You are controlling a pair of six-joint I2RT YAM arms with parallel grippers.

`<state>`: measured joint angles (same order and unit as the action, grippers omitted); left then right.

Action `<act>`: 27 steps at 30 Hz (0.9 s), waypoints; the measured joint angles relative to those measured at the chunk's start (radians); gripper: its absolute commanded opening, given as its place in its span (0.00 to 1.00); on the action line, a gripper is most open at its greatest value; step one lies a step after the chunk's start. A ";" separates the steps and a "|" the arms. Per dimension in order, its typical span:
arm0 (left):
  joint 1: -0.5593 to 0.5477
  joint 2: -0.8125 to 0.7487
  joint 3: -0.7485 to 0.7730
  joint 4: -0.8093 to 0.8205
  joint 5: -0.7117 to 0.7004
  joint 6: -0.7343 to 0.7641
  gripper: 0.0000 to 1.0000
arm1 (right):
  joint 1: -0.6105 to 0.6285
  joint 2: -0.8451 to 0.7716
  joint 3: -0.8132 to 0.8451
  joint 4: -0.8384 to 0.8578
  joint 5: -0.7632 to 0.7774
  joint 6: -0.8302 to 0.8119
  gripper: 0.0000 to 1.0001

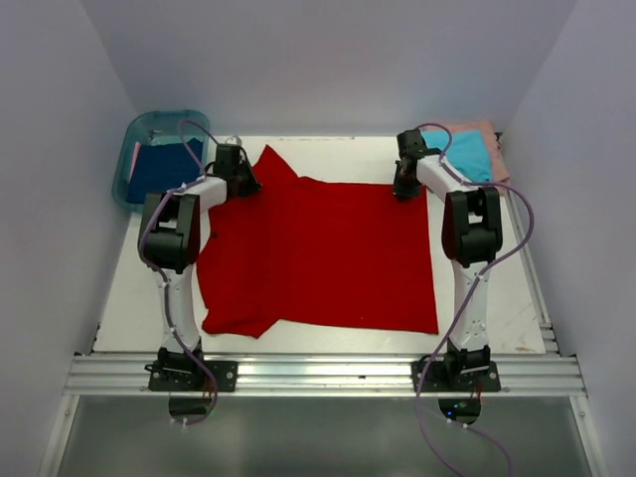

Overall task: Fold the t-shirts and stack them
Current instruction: Flatten out the tshirt

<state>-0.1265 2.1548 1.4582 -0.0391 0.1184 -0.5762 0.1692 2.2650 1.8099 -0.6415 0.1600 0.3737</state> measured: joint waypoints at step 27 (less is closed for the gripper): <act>0.056 0.202 0.208 0.153 0.043 -0.014 0.00 | -0.087 0.166 0.249 0.072 -0.033 0.025 0.00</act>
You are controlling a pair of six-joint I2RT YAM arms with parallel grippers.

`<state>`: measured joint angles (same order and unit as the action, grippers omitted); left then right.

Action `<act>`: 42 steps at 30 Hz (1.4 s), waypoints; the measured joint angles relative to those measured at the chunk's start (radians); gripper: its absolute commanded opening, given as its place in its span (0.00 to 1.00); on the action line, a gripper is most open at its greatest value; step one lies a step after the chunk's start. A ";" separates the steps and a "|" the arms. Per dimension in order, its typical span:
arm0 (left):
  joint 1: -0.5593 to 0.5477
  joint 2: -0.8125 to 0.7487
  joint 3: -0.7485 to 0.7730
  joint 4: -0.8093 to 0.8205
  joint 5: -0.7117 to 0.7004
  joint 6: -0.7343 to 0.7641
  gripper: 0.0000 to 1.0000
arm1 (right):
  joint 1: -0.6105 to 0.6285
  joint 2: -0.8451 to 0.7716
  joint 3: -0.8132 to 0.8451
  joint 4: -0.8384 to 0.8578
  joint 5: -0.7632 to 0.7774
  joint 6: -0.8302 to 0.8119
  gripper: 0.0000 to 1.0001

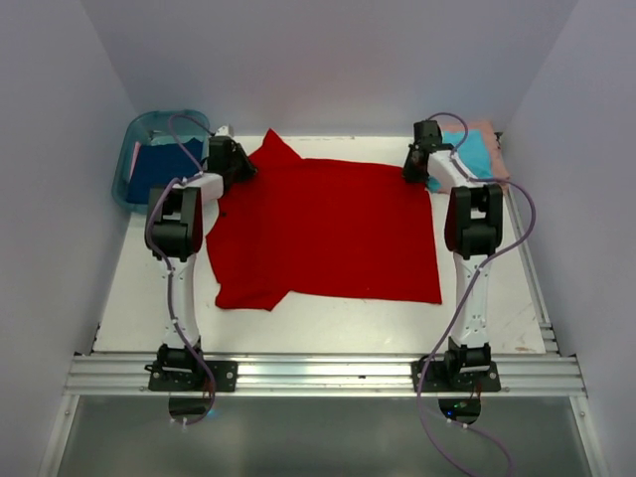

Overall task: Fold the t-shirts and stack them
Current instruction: Flatten out the tshirt, then grap the side of the flattened tshirt closest away from the robot with both arms

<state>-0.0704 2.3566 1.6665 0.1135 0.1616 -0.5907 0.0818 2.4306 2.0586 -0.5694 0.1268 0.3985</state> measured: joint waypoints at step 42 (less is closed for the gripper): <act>-0.169 -1.582 -1.073 -0.683 -0.369 -0.172 0.54 | 0.154 -1.419 -1.233 0.176 -0.302 0.031 0.91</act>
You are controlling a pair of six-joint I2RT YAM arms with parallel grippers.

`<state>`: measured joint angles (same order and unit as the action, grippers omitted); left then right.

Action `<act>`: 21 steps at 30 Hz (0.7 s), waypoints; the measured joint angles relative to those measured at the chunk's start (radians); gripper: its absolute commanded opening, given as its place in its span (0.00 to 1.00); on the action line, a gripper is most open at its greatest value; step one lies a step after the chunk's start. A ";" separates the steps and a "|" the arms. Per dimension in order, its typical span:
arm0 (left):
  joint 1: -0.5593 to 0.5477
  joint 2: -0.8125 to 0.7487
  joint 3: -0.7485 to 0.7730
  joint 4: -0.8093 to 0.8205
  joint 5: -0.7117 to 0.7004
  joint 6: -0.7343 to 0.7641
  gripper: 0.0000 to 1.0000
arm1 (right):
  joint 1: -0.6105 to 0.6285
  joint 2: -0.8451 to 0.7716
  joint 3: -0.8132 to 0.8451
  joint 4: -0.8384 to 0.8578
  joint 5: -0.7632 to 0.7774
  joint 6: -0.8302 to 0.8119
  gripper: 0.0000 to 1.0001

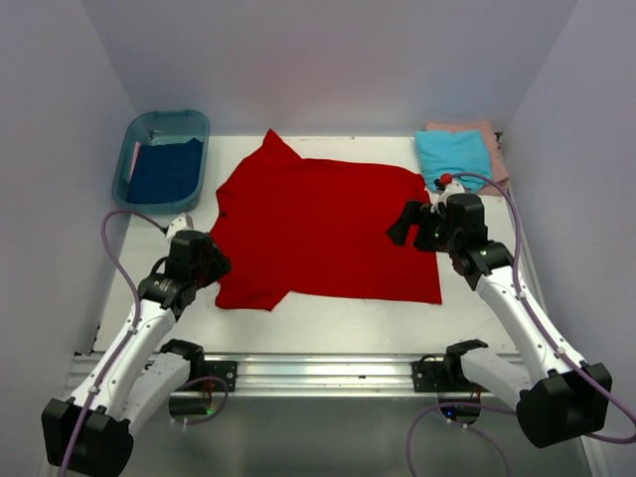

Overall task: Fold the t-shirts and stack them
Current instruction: Grap the side of the flattened tshirt closest away from the robot with both arms

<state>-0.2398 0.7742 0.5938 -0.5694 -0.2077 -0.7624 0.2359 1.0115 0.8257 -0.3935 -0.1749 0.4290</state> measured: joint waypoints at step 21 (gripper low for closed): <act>-0.010 -0.068 -0.153 -0.086 -0.085 -0.251 0.46 | 0.000 0.024 0.000 -0.055 -0.005 -0.011 0.91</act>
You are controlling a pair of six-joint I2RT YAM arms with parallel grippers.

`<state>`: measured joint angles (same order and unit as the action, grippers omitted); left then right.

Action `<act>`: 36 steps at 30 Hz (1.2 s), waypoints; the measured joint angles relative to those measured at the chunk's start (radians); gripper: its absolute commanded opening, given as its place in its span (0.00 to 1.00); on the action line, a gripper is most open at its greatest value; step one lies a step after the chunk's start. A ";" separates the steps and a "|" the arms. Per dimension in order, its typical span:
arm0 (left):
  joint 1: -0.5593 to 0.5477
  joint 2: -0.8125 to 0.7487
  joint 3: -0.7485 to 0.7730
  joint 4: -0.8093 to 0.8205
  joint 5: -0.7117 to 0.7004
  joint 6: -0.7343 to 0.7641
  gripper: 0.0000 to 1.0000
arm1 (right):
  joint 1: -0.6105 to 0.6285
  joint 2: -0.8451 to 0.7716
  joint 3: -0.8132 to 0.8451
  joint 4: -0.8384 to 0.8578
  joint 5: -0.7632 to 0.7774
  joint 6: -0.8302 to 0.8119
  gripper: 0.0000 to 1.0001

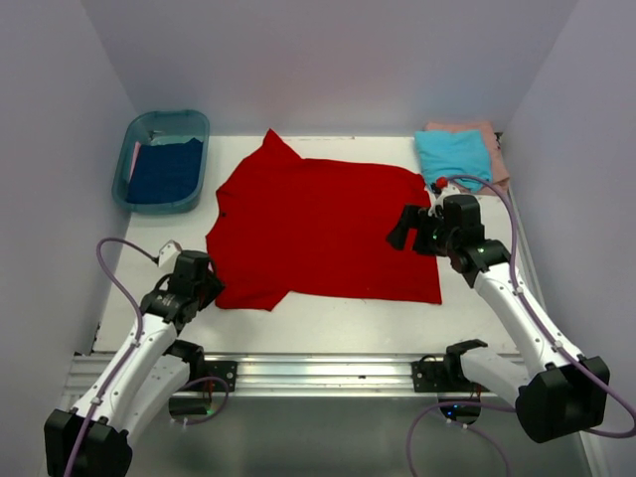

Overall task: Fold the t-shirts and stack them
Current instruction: Grap the side of the flattened tshirt closest away from the robot with both arms

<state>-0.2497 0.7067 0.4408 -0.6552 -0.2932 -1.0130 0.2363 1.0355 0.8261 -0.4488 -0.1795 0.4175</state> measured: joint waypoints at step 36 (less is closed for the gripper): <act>-0.007 -0.002 -0.131 0.093 0.178 -0.023 0.00 | 0.000 -0.018 -0.056 0.000 -0.029 0.009 0.78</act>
<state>-0.2565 0.7044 0.3099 -0.5625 -0.1150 -1.0363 0.2367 1.0180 0.7696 -0.4488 -0.2089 0.4267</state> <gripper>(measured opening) 0.009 0.785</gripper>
